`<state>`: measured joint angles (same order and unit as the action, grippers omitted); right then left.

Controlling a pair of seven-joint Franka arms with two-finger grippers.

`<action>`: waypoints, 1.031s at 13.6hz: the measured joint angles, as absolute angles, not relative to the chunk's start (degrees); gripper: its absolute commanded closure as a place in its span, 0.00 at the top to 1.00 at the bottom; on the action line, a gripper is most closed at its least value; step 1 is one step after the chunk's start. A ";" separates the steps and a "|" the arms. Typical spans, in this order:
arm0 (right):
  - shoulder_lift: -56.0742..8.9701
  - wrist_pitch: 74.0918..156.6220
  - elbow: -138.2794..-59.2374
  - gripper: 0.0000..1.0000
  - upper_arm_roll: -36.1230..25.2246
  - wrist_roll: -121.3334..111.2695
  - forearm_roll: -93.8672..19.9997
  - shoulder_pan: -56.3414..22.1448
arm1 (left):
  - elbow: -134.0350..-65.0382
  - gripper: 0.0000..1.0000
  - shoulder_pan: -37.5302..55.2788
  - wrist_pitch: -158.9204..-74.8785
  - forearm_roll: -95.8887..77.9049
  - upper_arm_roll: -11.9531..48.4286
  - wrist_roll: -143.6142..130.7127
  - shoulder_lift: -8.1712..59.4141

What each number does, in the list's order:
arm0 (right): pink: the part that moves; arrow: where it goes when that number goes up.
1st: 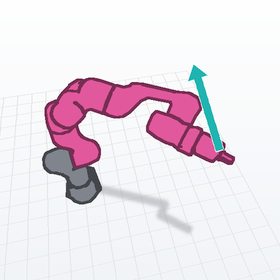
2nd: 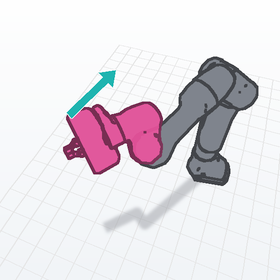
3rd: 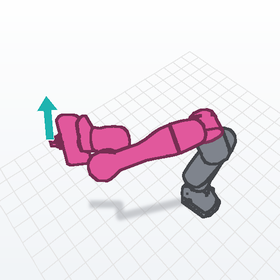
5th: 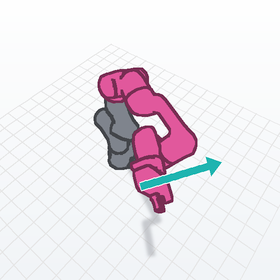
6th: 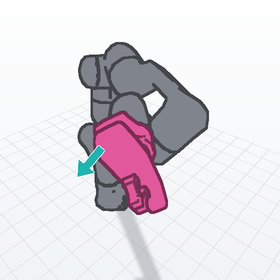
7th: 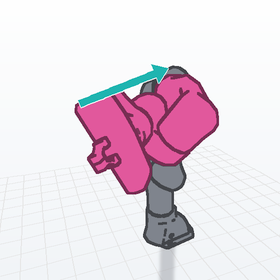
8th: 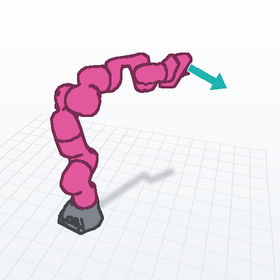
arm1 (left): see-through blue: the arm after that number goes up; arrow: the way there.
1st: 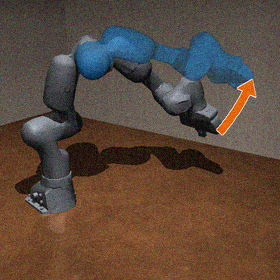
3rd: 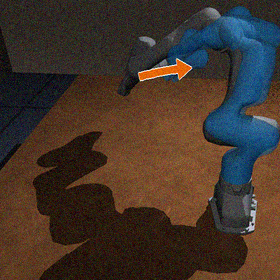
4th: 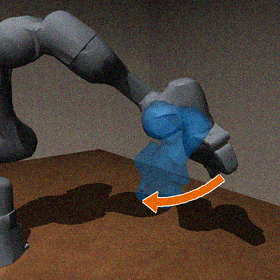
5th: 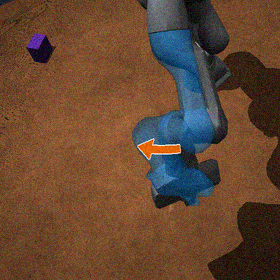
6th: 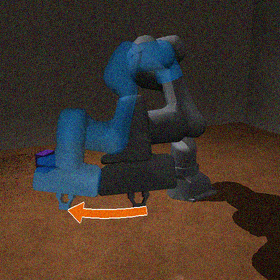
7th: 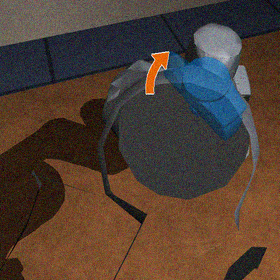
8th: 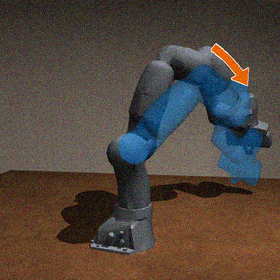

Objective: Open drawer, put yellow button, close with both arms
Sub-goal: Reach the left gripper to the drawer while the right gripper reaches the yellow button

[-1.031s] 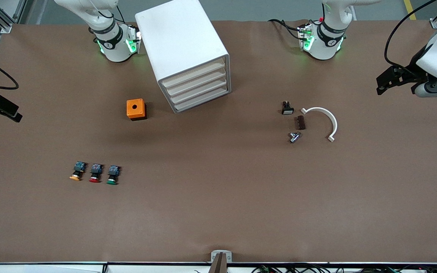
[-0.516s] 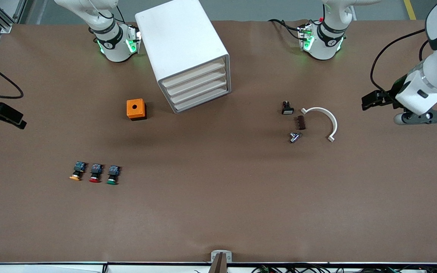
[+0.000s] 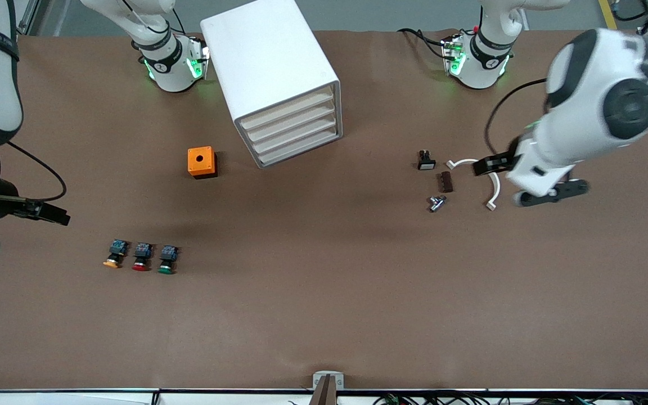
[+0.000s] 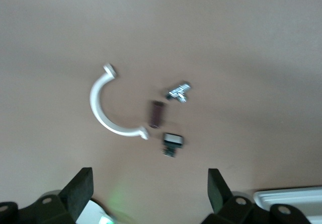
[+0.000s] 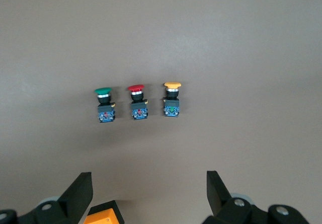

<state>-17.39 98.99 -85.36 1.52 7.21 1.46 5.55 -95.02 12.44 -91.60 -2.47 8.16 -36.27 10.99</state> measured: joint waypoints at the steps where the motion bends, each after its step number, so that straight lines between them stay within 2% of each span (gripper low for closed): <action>1: -18.58 99.04 -85.39 1.00 1.54 7.20 1.46 5.56 | -93.61 1.00 15.67 -91.45 -3.25 8.29 -43.51 13.36; 4: -22.58 100.00 -85.57 1.00 1.67 7.20 1.46 5.54 | -88.80 1.00 21.56 -90.81 -10.93 8.40 -61.30 20.48; 7: -27.09 103.67 -86.29 1.00 1.59 7.20 1.46 5.61 | -85.69 1.00 23.63 -90.50 -19.76 8.39 -75.00 26.55; 11: -34.57 110.29 -86.75 1.00 1.45 7.19 1.46 7.33 | -83.84 1.00 25.50 -89.95 -29.10 10.21 -93.10 33.47; 14: -37.86 114.27 -87.58 1.00 1.44 7.19 1.46 8.31 | -83.42 1.00 25.63 -89.83 -35.87 12.93 -104.60 37.49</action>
<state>-37.86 114.27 -87.58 1.44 7.19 1.46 8.31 -83.42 25.63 -89.83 -35.87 12.93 -104.60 37.49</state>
